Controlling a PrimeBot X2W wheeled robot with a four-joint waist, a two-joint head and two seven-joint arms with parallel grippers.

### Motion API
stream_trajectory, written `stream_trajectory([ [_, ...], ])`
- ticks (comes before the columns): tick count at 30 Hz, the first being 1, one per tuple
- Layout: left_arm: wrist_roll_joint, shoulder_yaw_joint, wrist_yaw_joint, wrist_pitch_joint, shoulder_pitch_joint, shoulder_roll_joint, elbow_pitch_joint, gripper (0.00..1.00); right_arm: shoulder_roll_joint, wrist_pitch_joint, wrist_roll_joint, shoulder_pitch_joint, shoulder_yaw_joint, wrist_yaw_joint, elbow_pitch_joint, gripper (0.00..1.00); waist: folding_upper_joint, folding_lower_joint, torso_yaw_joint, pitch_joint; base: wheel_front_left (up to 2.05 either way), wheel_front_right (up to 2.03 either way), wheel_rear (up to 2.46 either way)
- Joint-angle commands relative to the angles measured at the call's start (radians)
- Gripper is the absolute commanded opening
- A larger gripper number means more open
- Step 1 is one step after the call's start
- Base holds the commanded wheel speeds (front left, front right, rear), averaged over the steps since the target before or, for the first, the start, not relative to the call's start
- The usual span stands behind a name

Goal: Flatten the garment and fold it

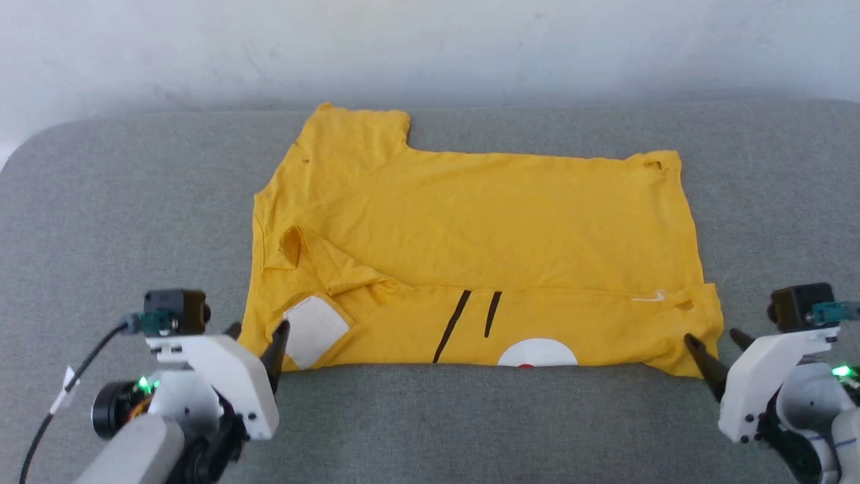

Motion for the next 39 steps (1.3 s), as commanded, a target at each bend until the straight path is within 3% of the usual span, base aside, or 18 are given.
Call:
stream_trajectory([
  [1, 0.002, -0.003, 0.032, 0.015, 0.041, 0.013, -0.039, 1.0, 0.044, 0.033, -0.042, 0.03, -0.029, -0.002, -0.04, 1.0, -0.0001, 0.0003, 0.001, -0.019, 0.0, 0.0, 0.0],
  [9, 0.041, -0.018, 0.122, 0.06, 0.1, 0.055, -0.101, 1.0, 0.2, 0.144, -0.164, 0.112, -0.137, -0.002, -0.22, 1.0, -0.0001, 0.0003, -0.014, 0.031, 0.0, 0.0, 0.0],
  [14, 0.066, -0.016, 0.165, 0.074, 0.096, 0.071, -0.071, 1.0, 0.234, 0.156, -0.174, 0.122, -0.148, -0.002, -0.282, 1.0, -0.0001, 0.0003, -0.032, 0.068, 0.0, 0.0, 0.0],
  [18, 0.074, -0.028, 0.173, 0.094, 0.089, 0.076, -0.032, 1.0, 0.25, 0.16, -0.174, 0.123, -0.154, -0.002, -0.321, 1.0, -0.0001, 0.0003, -0.049, 0.103, 0.0, 0.0, 0.0],
  [23, 0.052, -0.047, 0.153, 0.127, 0.081, 0.059, 0.022, 1.0, 0.256, 0.156, -0.181, 0.117, -0.168, -0.002, -0.341, 1.0, -0.0001, 0.0003, -0.061, 0.13, 0.0, 0.0, 0.0],
  [24, 0.041, -0.052, 0.145, 0.138, 0.083, 0.052, 0.031, 0.71, 0.257, 0.156, -0.182, 0.116, -0.17, -0.002, -0.343, 1.0, -0.0001, 0.0003, -0.062, 0.132, 0.0, 0.0, 0.0],
  [25, 0.03, -0.059, 0.132, 0.148, 0.085, 0.046, 0.037, 0.12, 0.257, 0.157, -0.184, 0.114, -0.173, -0.002, -0.345, 1.0, -0.0001, 0.0003, -0.063, 0.133, 0.0, 0.0, 0.0],
  [26, 0.019, -0.065, 0.119, 0.155, 0.088, 0.04, 0.04, 0.0, 0.258, 0.158, -0.186, 0.113, -0.176, -0.002, -0.345, 1.0, -0.0001, 0.0003, -0.063, 0.133, 0.0, 0.0, 0.0],
  [29, 0.008, -0.058, 0.102, 0.125, 0.089, 0.023, 0.036, 0.0, 0.259, 0.159, -0.199, 0.109, -0.193, -0.002, -0.334, 1.0, -0.0001, 0.0003, -0.052, 0.121, 0.0, 0.0, 0.0],
  [39, 0.068, -0.033, 0.126, -0.005, 0.064, 0.007, -0.056, 0.0, 0.269, 0.213, -0.245, 0.06, -0.268, -0.002, -0.199, 1.0, -0.0001, 0.0003, 0.017, 0.082, 0.0, 0.0, 0.0],
])
